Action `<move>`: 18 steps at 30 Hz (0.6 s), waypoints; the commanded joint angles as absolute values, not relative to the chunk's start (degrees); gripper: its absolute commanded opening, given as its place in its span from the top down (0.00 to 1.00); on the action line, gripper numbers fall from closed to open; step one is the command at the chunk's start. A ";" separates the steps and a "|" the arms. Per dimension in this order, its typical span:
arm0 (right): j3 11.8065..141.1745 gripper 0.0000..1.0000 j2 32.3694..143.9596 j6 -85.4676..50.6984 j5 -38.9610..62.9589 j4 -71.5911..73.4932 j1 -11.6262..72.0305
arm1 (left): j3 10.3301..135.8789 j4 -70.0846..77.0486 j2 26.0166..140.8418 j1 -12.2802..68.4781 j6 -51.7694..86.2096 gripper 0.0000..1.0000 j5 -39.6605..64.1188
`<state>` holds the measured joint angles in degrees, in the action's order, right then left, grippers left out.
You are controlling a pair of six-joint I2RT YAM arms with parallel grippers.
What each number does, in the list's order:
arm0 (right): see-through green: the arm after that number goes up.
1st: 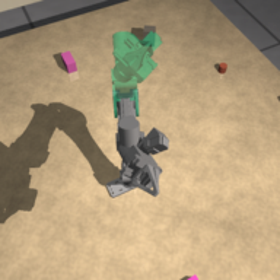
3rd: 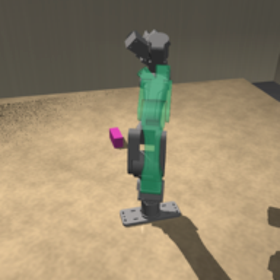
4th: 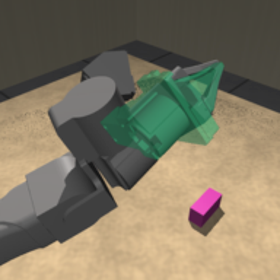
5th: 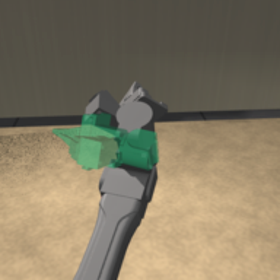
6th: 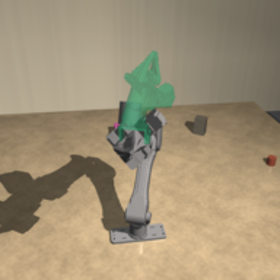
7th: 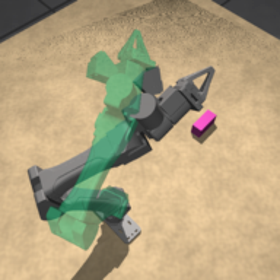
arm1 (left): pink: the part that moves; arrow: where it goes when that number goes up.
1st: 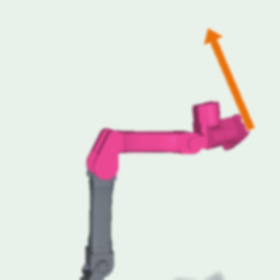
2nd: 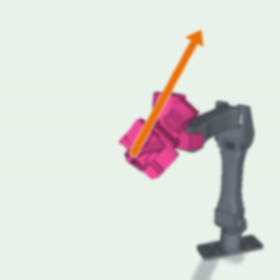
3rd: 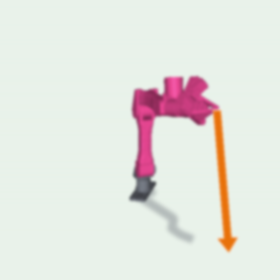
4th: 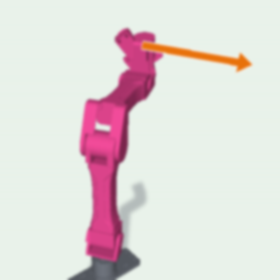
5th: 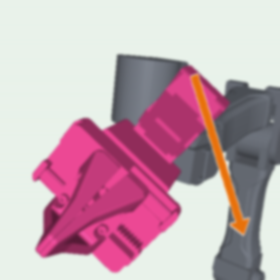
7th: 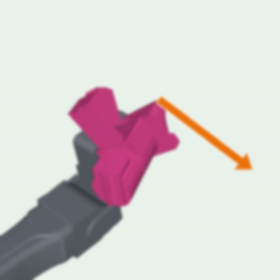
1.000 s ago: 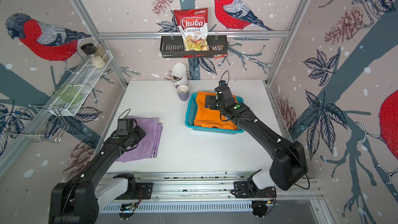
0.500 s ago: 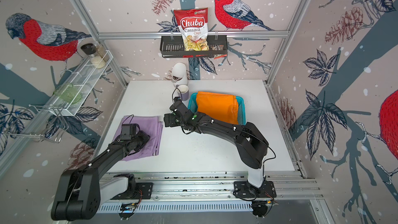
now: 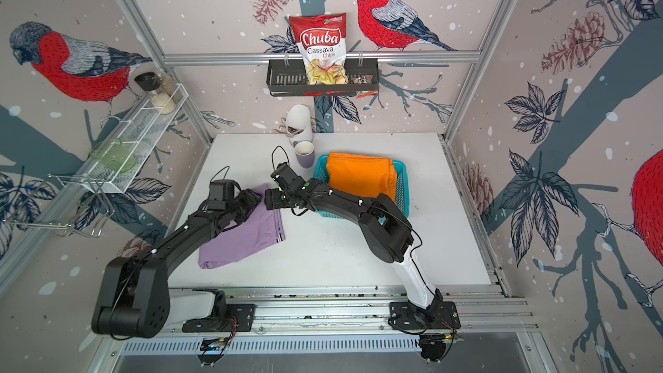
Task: Put the folded long pants in the basket
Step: Adjust the long pant at the center of the board, then pick up the long pant at the center of the board.
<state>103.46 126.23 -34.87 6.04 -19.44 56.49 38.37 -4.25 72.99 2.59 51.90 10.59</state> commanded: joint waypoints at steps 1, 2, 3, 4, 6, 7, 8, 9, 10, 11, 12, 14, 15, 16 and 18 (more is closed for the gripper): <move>108.03 0.16 130.40 -35.18 10.23 -24.87 55.90 | 37.57 -11.79 69.26 -2.20 46.88 0.40 6.83; 109.61 0.16 131.95 -35.01 11.00 -25.83 55.90 | 36.68 -12.02 68.01 -3.88 46.24 0.40 6.77; 111.40 0.15 133.71 -34.75 11.54 -27.14 55.79 | 35.74 -12.11 67.00 -5.92 45.86 0.40 7.06; 113.17 0.14 135.33 -34.37 12.30 -28.33 55.75 | 34.98 -12.35 66.25 -7.76 45.47 0.40 7.81; 115.82 0.11 137.86 -33.86 13.82 -29.89 55.76 | 33.87 -12.71 65.50 -10.41 45.00 0.39 9.05; 116.90 0.10 138.92 -33.75 14.48 -30.42 55.81 | 33.42 -12.74 65.18 -11.22 44.83 0.39 9.38; 117.59 0.10 139.67 -33.69 14.90 -30.81 55.81 | 33.06 -12.74 65.13 -11.73 44.66 0.39 9.57; 118.15 0.10 140.41 -33.90 14.79 -31.33 55.78 | 32.89 -12.63 64.97 -11.99 44.70 0.39 9.73; 118.38 0.09 140.84 -34.16 14.77 -31.70 55.67 | 32.78 -12.66 64.95 -12.16 44.72 0.39 9.82; 118.39 0.09 141.20 -34.47 14.83 -31.92 55.54 | 32.64 -12.54 64.86 -12.20 44.72 0.39 9.96; 118.31 0.09 141.50 -34.70 15.08 -31.99 55.38 | 32.61 -12.48 64.86 -12.22 44.96 0.39 10.18; 118.53 0.10 142.39 -35.01 15.81 -31.99 55.27 | 32.53 -12.21 64.78 -12.29 45.21 0.39 10.53; 119.06 0.11 143.10 -34.99 16.72 -32.06 55.14 | 32.57 -12.17 64.68 -12.30 45.39 0.39 10.71; 119.62 0.13 143.83 -34.98 17.53 -32.26 55.19 | 32.56 -12.10 64.58 -12.37 45.57 0.39 10.97; 120.85 0.16 145.32 -34.84 18.98 -32.69 55.19 | 32.56 -12.13 64.43 -12.46 45.62 0.39 11.15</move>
<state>120.38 143.00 -34.44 16.91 -27.99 55.11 32.69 -12.45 64.77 -12.16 46.11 10.44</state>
